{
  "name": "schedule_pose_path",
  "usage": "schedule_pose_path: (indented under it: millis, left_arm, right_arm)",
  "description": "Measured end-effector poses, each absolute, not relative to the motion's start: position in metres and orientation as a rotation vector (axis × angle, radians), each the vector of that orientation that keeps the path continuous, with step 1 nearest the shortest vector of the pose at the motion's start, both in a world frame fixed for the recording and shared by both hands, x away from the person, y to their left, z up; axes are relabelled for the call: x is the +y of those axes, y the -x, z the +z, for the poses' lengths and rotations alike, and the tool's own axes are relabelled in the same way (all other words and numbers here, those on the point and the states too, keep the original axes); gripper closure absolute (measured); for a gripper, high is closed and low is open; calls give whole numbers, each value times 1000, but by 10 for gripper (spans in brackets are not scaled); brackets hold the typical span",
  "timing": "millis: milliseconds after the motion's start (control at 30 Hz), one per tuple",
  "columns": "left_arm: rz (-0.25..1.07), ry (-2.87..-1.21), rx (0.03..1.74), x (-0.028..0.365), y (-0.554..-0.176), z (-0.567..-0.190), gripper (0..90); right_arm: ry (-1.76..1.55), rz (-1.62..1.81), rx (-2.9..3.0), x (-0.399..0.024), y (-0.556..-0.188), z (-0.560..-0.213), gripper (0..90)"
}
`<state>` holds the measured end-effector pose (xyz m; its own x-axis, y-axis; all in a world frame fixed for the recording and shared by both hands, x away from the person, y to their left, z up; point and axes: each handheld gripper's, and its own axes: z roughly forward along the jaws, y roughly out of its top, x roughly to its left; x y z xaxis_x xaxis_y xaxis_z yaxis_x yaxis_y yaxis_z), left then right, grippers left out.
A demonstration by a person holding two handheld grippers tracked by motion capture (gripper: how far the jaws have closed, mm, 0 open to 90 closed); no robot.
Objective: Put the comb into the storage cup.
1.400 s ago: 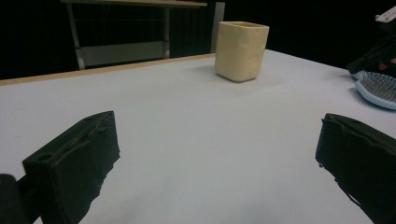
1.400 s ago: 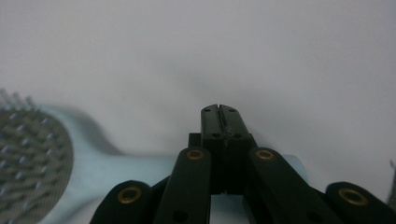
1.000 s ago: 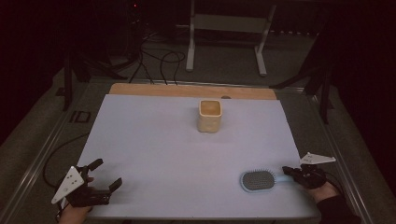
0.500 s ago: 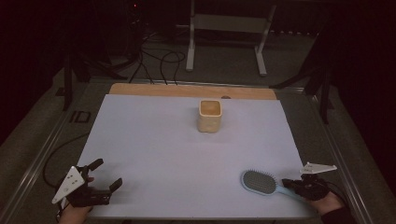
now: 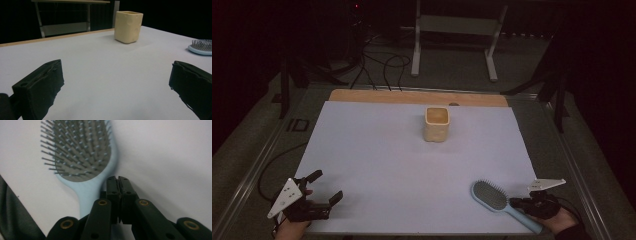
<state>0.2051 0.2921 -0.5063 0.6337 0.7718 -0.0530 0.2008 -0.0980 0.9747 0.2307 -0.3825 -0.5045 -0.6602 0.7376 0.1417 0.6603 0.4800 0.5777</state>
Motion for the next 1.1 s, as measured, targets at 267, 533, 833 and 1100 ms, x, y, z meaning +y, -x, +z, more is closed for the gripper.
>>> schedule_pose_path:
  millis: [267,533,833,1100]
  left_arm:
    - [583,-1636,818,292,-205,-506,0]
    - [581,-1636,817,292,-205,-506,0]
    - [580,-1637,816,292,-205,-506,0]
    - [577,-1637,818,292,-205,-506,0]
  right_arm:
    - [-1202,946,2541,-387,-225,-485,837]
    - [-1125,911,2597,-379,-216,-475,590]
    - [-1095,826,2667,-369,-214,-468,207]
    - [-1065,708,2743,-356,-217,-469,99]
